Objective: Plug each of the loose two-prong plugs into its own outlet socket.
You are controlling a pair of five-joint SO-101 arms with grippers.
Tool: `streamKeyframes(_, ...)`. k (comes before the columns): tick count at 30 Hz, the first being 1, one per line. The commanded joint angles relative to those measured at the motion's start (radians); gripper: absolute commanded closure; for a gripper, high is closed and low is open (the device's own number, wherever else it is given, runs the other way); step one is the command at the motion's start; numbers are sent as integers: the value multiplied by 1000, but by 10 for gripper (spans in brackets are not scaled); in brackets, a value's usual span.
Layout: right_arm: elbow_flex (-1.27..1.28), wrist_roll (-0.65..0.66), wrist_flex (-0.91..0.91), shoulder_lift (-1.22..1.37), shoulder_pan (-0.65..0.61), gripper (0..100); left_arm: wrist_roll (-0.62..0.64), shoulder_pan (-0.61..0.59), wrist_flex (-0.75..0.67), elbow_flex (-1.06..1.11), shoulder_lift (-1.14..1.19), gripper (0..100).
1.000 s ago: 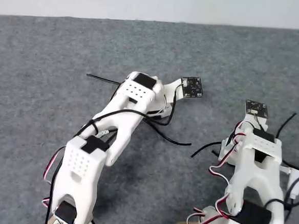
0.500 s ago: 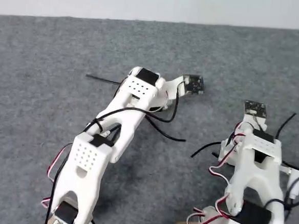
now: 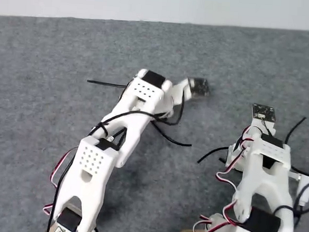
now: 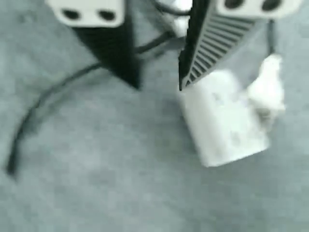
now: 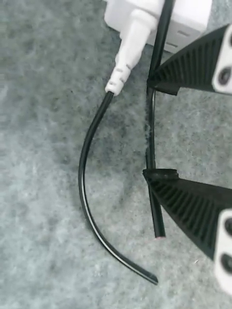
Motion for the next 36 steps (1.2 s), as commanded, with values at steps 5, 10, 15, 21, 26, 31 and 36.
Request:
streamKeyframes(5, -8, 40, -13, 10, -18, 757, 144, -46, -110, -128, 12, 652)
streamKeyframes(10, -8, 44, -13, 15, -19, 757, 140, -46, -149, -185, 135, 652)
streamKeyframes(15, -8, 46, -12, 15, -19, 757, 146, -61, -141, -349, 279, 693)
streamKeyframes(21, -8, 43, -15, 16, -19, 757, 141, -54, -15, -529, 402, 827)
streamKeyframes(26, -8, 40, -19, 16, -19, 757, 141, -15, 161, -694, 442, 985)
streamKeyframes(31, -6, 38, -21, 16, -19, 757, 186, 11, 336, -811, 436, 988)
streamKeyframes(36, -6, 38, -21, 16, -19, 757, 592, -12, 334, -837, 373, 988)
